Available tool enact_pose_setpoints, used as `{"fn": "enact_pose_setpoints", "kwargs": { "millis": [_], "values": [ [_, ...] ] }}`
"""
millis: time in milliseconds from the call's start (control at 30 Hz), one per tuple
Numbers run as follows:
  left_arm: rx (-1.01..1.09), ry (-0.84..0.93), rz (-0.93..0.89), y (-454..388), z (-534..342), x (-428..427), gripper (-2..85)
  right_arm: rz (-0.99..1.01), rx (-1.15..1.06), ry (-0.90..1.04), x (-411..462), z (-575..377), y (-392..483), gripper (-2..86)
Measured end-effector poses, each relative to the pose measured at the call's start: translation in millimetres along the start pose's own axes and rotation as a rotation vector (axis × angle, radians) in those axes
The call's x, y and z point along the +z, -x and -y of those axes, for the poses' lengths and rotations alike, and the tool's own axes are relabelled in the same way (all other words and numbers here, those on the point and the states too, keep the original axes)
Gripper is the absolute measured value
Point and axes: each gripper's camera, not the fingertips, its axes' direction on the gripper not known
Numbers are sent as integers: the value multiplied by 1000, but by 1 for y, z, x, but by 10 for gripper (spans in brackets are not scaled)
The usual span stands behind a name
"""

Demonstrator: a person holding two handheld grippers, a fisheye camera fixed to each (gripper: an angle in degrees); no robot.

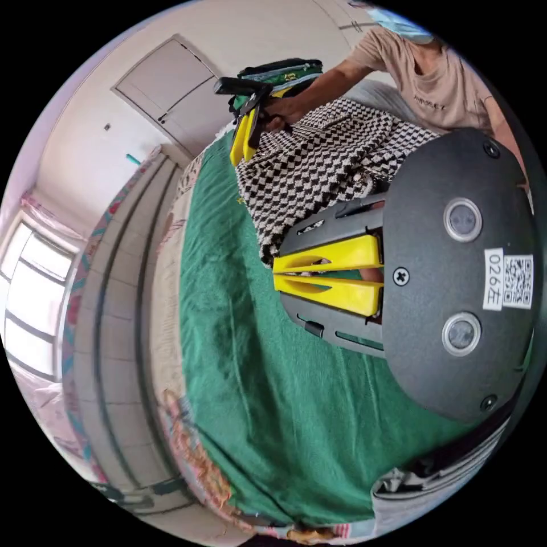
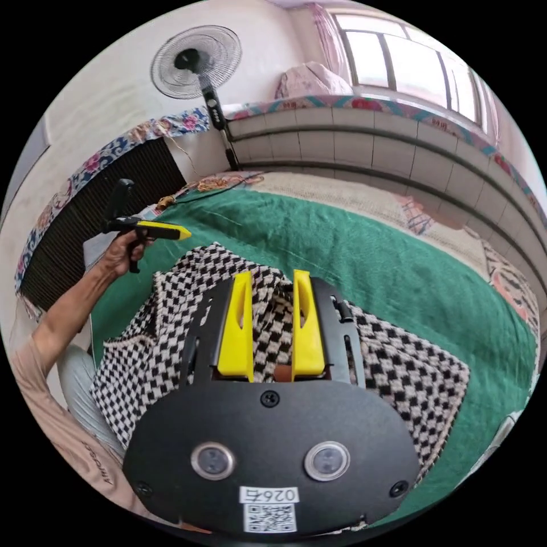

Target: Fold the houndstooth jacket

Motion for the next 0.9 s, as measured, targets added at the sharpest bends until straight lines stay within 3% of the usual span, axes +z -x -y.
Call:
{"fn": "enact_pose_setpoints", "kwargs": {
  "millis": [200,333,400,500,567,633,700,733,833,900],
  "values": [
    [196,-455,229,-129,-58,-171,-10,-230,-142,-301,-175,-116,53,39],
    [387,-752,200,-236,-110,-271,-10,-275,-189,-608,-304,-203,100,32],
    [537,-932,132,-304,-152,-325,-10,-262,-234,-873,-373,-277,136,27],
    [640,-1119,146,-381,-196,-366,-9,-269,-223,-1138,-417,-361,173,11],
    [724,-1162,169,-425,-209,-376,-9,-289,-272,-1150,-425,-391,188,-3],
    [784,-1066,188,-467,-201,-373,-9,-329,-298,-1009,-423,-402,195,-8],
    [889,-783,113,-515,-164,-344,-8,-435,-201,-797,-407,-406,185,-10],
    [895,-726,87,-524,-153,-333,-7,-455,-178,-752,-401,-408,180,-11],
    [817,-478,2,-559,-89,-253,-3,-490,-14,-580,-369,-422,133,-10],
    [692,-270,-149,-571,-31,-177,7,-439,166,-432,-341,-438,79,-4]
  ]
}}
